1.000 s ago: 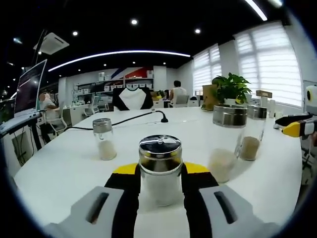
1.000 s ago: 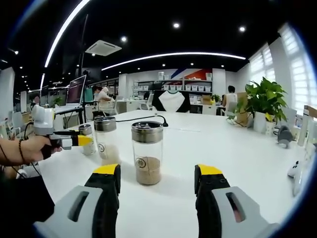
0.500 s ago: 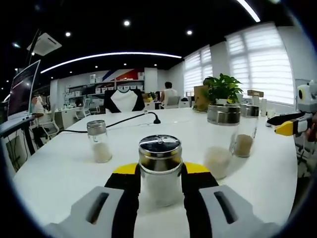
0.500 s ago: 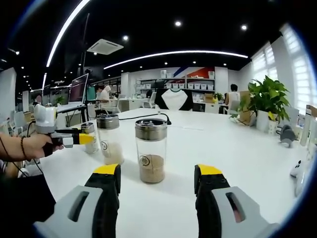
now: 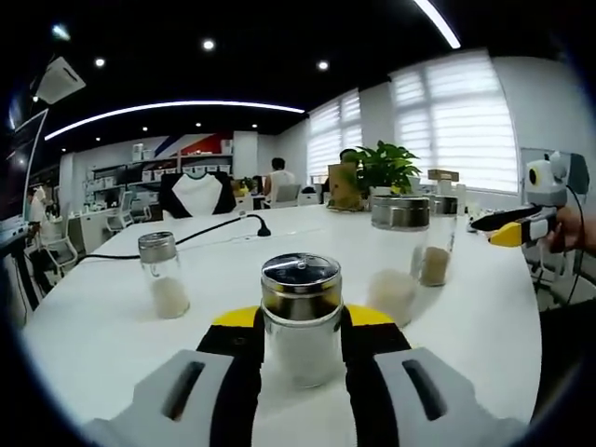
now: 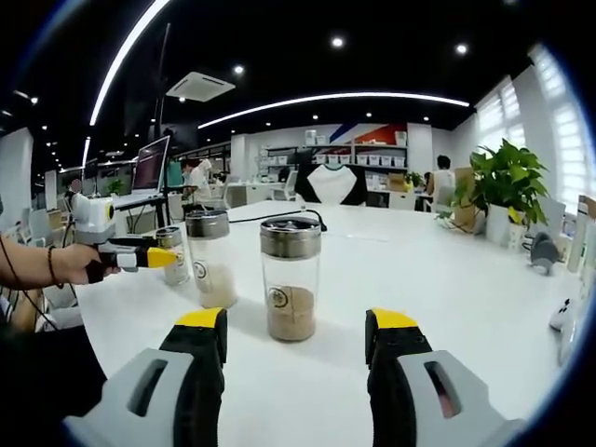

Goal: Rotate the seasoning bottle until the label or dispensing opening points toward the visible target arrow and the bottle remains upright within the marked orientation range

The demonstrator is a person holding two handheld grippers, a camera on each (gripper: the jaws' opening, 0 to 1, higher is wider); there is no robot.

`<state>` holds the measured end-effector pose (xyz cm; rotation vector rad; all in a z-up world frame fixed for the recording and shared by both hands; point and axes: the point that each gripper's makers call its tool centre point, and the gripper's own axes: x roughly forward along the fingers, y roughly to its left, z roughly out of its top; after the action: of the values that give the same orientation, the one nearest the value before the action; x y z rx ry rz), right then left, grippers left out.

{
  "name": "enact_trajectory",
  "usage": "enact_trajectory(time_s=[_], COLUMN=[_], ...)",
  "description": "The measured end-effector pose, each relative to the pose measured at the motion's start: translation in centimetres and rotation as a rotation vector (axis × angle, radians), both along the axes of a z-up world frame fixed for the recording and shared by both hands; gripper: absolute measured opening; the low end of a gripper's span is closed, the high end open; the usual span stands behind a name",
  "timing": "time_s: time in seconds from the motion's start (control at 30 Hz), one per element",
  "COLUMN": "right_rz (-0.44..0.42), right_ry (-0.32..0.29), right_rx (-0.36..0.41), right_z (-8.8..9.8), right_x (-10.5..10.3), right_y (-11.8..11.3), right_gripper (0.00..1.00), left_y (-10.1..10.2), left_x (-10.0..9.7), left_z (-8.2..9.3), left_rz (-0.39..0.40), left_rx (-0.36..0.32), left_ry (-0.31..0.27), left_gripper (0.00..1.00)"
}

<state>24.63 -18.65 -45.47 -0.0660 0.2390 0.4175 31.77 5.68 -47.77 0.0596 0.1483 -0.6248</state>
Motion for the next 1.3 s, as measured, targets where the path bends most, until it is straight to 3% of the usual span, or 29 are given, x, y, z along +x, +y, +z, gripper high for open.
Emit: enact_trajectory(time_s=[0.73, 1.0, 1.3], right_rz=[-0.013, -0.023, -0.025], right_ry=[-0.022, -0.022, -0.021], right_rx=[0.024, 0.024, 0.021], right_z=[0.68, 0.68, 0.64], right_x=[-0.23, -0.41, -0.37], right_y=[-0.12, -0.52, -0.73], right_gripper=[0.6, 0.6, 0.6], left_y=[-0.53, -0.65, -0.68], left_x=[-0.28, -0.42, -0.4], left_z=[0.02, -0.01, -0.01], left_rz=[-0.258, -0.312, -0.318], left_rx=[0.005, 0.019, 0.024], left_ry=[-0.005, -0.01, -0.004], left_gripper=[0.34, 0.34, 0.34])
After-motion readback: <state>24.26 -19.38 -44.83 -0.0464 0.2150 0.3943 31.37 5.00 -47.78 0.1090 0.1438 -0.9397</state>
